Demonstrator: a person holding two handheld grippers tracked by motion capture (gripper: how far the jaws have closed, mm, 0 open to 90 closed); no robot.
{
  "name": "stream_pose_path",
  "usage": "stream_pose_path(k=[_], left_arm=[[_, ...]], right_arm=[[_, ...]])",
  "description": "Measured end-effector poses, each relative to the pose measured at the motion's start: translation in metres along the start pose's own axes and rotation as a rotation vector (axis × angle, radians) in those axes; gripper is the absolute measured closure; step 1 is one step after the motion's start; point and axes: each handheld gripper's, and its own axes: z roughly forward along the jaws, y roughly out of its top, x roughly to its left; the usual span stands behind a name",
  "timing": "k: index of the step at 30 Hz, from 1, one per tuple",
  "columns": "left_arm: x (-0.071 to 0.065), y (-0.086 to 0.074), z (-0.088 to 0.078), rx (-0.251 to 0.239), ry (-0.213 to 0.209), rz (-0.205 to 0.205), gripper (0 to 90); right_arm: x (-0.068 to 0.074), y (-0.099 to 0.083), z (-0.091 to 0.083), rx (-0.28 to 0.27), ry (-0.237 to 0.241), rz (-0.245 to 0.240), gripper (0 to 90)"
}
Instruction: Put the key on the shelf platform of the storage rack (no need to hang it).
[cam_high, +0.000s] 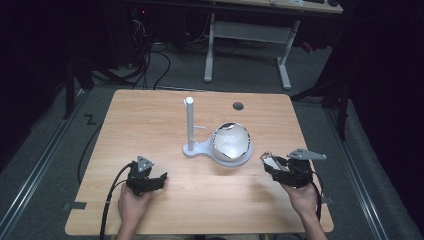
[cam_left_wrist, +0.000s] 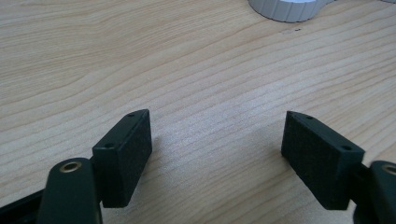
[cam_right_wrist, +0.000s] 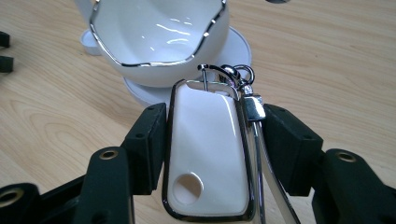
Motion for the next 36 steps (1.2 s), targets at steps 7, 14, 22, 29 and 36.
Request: stream_pose_path(k=[7, 14, 22, 29, 36], left_arm=[[0.0, 0.0, 0.0, 0.0, 0.002, 0.001, 24.9], [0.0, 0.0, 0.0, 0.0, 0.0, 0.0, 24.9], [0.0, 0.0, 0.0, 0.0, 0.0, 0.0, 24.9], [0.0, 0.0, 0.0, 0.0, 0.001, 0.001, 24.9], [0.0, 0.0, 0.0, -0.001, 0.002, 0.0, 24.9]], right_arm=[[0.011, 0.014, 0.003, -0.005, 0.029, -0.031, 43.1], [0.018, 0.024, 0.009, 0.0, 0.054, -0.05, 43.2], [0.025, 0.035, 0.016, -0.002, 0.071, -0.074, 43.1], [0.03, 0.047, 0.023, -0.006, 0.09, -0.099, 43.2], [0.035, 0.06, 0.032, 0.001, 0.104, -0.113, 43.2]])
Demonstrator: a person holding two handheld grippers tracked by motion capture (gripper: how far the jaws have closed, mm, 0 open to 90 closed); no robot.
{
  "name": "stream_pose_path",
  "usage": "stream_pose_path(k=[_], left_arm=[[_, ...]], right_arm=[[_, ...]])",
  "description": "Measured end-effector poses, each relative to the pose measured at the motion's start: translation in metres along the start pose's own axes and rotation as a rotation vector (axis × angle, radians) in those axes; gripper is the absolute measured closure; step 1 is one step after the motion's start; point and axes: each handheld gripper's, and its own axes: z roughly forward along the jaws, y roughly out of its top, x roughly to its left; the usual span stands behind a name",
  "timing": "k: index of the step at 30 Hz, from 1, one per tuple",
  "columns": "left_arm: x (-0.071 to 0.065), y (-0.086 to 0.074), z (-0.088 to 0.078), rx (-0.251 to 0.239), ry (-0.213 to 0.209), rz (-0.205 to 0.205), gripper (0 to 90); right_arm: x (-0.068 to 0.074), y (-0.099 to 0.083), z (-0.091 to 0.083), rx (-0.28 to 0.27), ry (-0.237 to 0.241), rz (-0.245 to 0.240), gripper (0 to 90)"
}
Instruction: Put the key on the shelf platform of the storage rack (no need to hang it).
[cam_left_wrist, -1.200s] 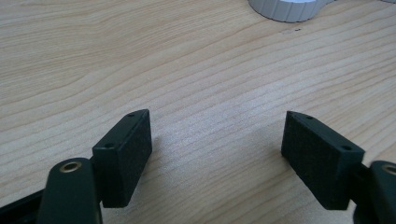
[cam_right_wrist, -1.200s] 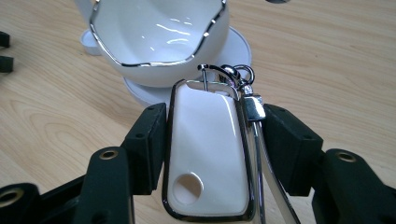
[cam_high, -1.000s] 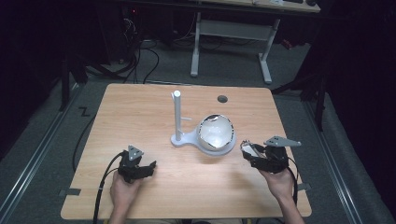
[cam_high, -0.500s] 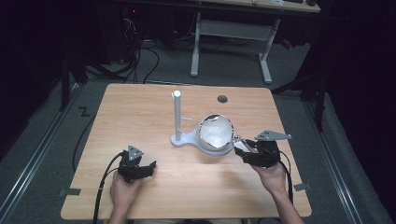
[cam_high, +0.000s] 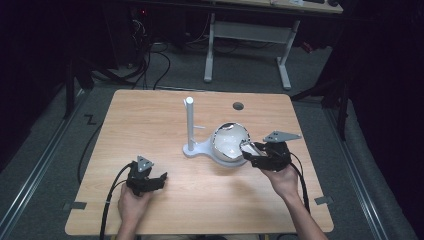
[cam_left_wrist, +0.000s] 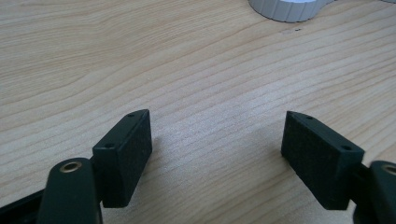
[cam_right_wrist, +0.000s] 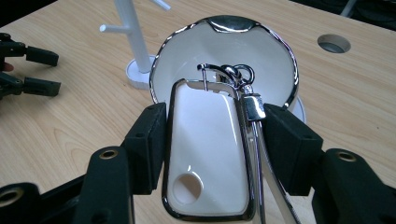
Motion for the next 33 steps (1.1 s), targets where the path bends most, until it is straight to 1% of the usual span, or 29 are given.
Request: stream_pose_path(k=[4, 6, 7, 10, 15, 16, 18, 23, 24, 26, 27, 32, 33], left_arm=[[0.0, 0.0, 0.0, 0.001, -0.002, -0.001, 24.9], [0.0, 0.0, 0.0, 0.001, -0.002, -0.001, 24.9], [0.0, 0.0, 0.0, 0.001, -0.002, 0.0, 24.9], [0.0, 0.0, 0.0, 0.0, 0.0, 0.0, 24.9], [0.0, 0.0, 0.0, 0.0, 0.001, 0.0, 24.9], [0.0, 0.0, 0.0, 0.0, 0.0, -0.001, 24.9], [0.0, 0.0, 0.0, -0.001, 0.0, -0.001, 24.9], [0.0, 0.0, 0.0, 0.0, 0.0, -0.001, 24.9], [0.0, 0.0, 0.0, 0.001, -0.002, 0.0, 24.9], [0.0, 0.0, 0.0, 0.001, -0.002, 0.0, 24.9], [0.0, 0.0, 0.0, 0.001, -0.002, 0.0, 24.9], [0.0, 0.0, 0.0, 0.001, -0.002, 0.0, 24.9], [0.0, 0.0, 0.0, 0.001, -0.002, 0.0, 24.9]], right_arm=[[0.0, 0.007, 0.006, 0.004, 0.008, -0.008, 43.1], [0.0, 0.01, 0.009, 0.013, 0.005, -0.012, 43.1], [-0.001, 0.012, 0.013, 0.016, 0.01, -0.011, 43.1], [0.0, 0.014, 0.017, 0.026, 0.008, -0.007, 43.2], [0.0, 0.021, 0.024, 0.031, 0.019, -0.016, 43.1], [-0.001, 0.024, 0.028, 0.037, 0.021, -0.023, 43.1], [0.0, 0.025, 0.029, 0.045, 0.02, -0.015, 43.1], [0.001, 0.031, 0.038, 0.055, 0.023, -0.029, 43.1], [0.0, 0.032, 0.042, 0.054, 0.028, -0.026, 43.1], [0.0, 0.032, 0.044, 0.057, 0.027, -0.025, 43.1], [0.0, 0.033, 0.048, 0.066, 0.029, -0.027, 43.1], [0.0, 0.035, 0.054, 0.073, 0.027, -0.026, 43.1], [0.0, 0.037, 0.057, 0.081, 0.026, -0.026, 43.1]])
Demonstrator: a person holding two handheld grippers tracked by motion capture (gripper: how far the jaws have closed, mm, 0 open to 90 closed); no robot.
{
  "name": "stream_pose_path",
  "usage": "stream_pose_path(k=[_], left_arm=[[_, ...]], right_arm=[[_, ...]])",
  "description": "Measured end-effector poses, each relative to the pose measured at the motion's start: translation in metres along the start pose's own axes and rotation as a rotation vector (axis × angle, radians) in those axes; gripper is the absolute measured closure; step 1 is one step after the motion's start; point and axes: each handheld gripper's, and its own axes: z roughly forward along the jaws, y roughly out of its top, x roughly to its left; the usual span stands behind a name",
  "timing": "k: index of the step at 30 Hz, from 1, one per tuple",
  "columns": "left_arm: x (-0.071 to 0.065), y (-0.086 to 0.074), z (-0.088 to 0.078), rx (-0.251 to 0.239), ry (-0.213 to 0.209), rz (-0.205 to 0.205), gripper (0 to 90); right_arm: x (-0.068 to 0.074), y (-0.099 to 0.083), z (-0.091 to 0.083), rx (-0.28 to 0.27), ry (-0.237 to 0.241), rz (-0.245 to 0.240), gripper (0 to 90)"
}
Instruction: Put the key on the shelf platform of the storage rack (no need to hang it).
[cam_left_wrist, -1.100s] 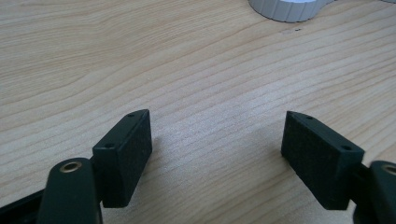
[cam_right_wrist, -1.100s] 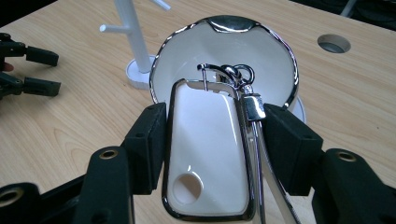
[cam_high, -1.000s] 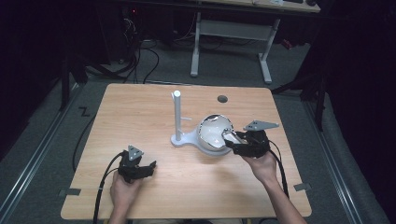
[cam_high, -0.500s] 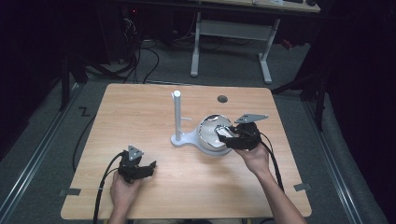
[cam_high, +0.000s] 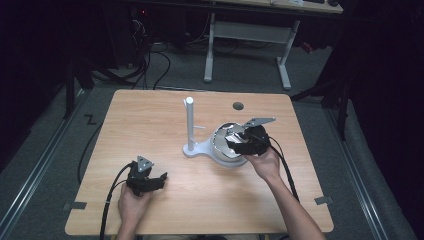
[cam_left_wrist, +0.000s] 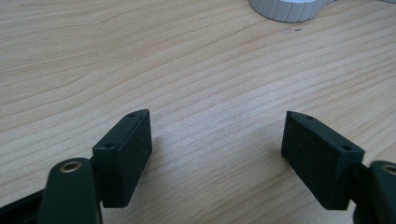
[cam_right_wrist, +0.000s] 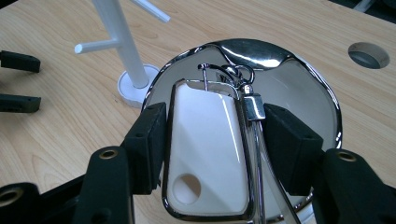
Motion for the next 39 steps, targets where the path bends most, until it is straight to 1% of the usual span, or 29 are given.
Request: stream_pose_path(k=[1, 5, 9, 11, 14, 17, 22, 25, 27, 31, 35, 39], left_arm=[[0.0, 0.0, 0.0, 0.0, 0.0, 0.0, 24.9], [0.0, 0.0, 0.0, 0.0, 0.0, 0.0, 24.9], [0.0, 0.0, 0.0, 0.0, 0.0, 0.0, 24.9], [0.0, 0.0, 0.0, 0.0, 0.0, 0.0, 24.9], [0.0, 0.0, 0.0, 0.0, 0.0, 0.0, 24.9], [0.0, 0.0, 0.0, 0.0, 0.0, 0.0, 24.9], [0.0, 0.0, 0.0, 0.0, -0.001, -0.001, 24.9], [0.0, 0.0, 0.0, 0.0, -0.001, 0.0, 24.9], [0.0, 0.0, 0.0, 0.0, 0.0, 0.0, 24.9], [0.0, 0.0, 0.0, 0.0, 0.0, 0.0, 24.9], [0.0, 0.0, 0.0, 0.0, 0.0, 0.0, 24.9], [0.0, 0.0, 0.0, 0.0, 0.0, 0.0, 24.9]], right_arm=[[0.0, 0.0, 0.0, 0.0, 0.0, 0.0, 43.1], [0.001, 0.004, 0.009, 0.016, 0.005, 0.0, 43.1], [0.003, 0.004, 0.014, 0.023, 0.011, -0.001, 43.1], [0.004, 0.004, 0.015, 0.026, 0.01, -0.013, 43.1], [0.006, 0.003, 0.017, 0.03, 0.014, -0.01, 43.1], [0.008, 0.003, 0.021, 0.047, 0.008, -0.017, 43.0], [0.005, 0.003, 0.029, 0.057, 0.011, 0.001, 43.0], [0.003, 0.003, 0.034, 0.077, 0.005, 0.016, 42.8], [-0.002, 0.002, 0.042, 0.095, -0.005, 0.028, 42.7], [-0.005, 0.001, 0.046, 0.112, -0.02, 0.04, 42.4], [-0.003, 0.002, 0.047, 0.108, -0.041, 0.039, 42.1], [-0.003, 0.003, 0.048, 0.113, -0.047, 0.028, 41.6]])
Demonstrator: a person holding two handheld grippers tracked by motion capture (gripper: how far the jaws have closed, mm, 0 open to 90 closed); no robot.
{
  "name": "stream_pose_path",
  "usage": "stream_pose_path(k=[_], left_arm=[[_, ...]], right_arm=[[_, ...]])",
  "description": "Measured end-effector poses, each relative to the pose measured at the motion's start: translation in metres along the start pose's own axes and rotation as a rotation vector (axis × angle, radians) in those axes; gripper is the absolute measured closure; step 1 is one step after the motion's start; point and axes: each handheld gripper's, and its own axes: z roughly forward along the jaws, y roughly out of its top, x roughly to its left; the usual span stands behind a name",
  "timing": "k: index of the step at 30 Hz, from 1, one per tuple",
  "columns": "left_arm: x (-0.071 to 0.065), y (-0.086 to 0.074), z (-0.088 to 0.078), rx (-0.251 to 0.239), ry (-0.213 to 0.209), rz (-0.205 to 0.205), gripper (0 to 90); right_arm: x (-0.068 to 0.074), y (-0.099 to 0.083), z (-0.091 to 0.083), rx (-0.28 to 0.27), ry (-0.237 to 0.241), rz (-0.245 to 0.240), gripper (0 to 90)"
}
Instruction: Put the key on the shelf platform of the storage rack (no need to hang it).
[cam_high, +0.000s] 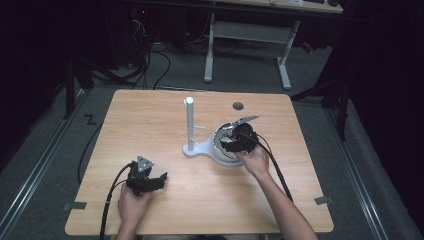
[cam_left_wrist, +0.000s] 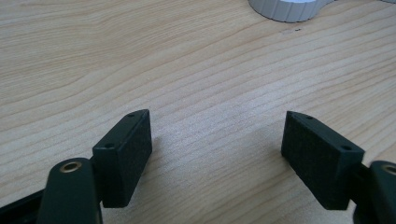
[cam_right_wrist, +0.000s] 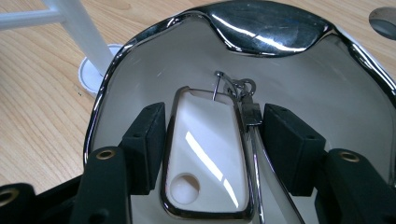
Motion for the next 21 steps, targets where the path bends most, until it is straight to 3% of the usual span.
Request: stream_pose_path(k=[10, 21], left_arm=[[0.0, 0.0, 0.0, 0.0, 0.0, 0.0, 24.9], [0.0, 0.0, 0.0, 0.0, 0.0, 0.0, 24.9]], right_arm=[[-0.001, 0.0, -0.008, -0.042, 0.009, -0.005, 42.5], [-0.007, -0.003, -0.029, -0.1, 0.028, 0.007, 43.2]])
